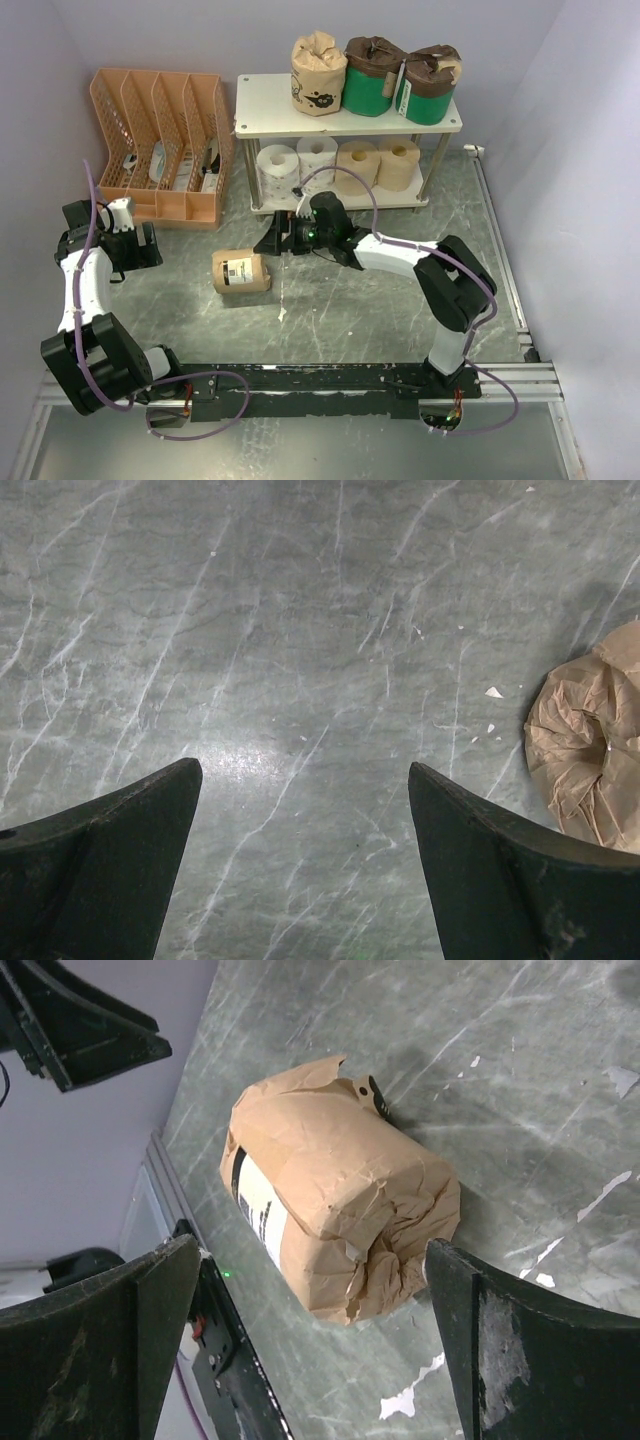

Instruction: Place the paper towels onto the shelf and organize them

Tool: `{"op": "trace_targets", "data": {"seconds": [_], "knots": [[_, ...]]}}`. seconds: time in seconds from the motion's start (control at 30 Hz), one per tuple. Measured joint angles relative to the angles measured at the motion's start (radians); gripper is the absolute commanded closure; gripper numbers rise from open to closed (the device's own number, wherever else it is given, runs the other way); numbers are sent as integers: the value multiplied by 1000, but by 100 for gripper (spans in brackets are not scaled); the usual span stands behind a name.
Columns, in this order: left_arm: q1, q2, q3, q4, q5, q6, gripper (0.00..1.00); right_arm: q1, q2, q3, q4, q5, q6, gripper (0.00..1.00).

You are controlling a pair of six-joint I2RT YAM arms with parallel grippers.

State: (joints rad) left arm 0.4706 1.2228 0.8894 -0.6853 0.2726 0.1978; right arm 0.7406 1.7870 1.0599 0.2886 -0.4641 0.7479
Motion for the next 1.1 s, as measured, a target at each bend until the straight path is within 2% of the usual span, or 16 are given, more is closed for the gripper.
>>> {"op": "trace_targets", "data": {"seconds": [0.07, 0.13, 0.27, 0.6, 0.87, 0.93, 1.0, 1.1], "knots": [[0, 0, 0, 0, 2, 1, 4, -1, 15, 4, 14, 9, 5, 31], [0, 0, 0, 0, 4, 1, 4, -1, 37, 5, 31, 16, 8, 37], [0, 0, 0, 0, 5, 1, 4, -2, 71, 0, 55, 24, 24, 31], [0, 0, 0, 0, 5, 1, 4, -2, 122, 10, 63, 13, 39, 36], [0, 0, 0, 0, 5, 1, 4, 0, 159, 11, 132, -51, 97, 35], [0, 0, 0, 0, 5, 1, 4, 2, 169, 11, 152, -73, 116, 45], [0, 0, 0, 0, 5, 1, 4, 4, 177, 11, 177, -91, 133, 67], [0, 0, 0, 0, 5, 1, 4, 7, 196, 11, 221, -124, 169, 89]]}}
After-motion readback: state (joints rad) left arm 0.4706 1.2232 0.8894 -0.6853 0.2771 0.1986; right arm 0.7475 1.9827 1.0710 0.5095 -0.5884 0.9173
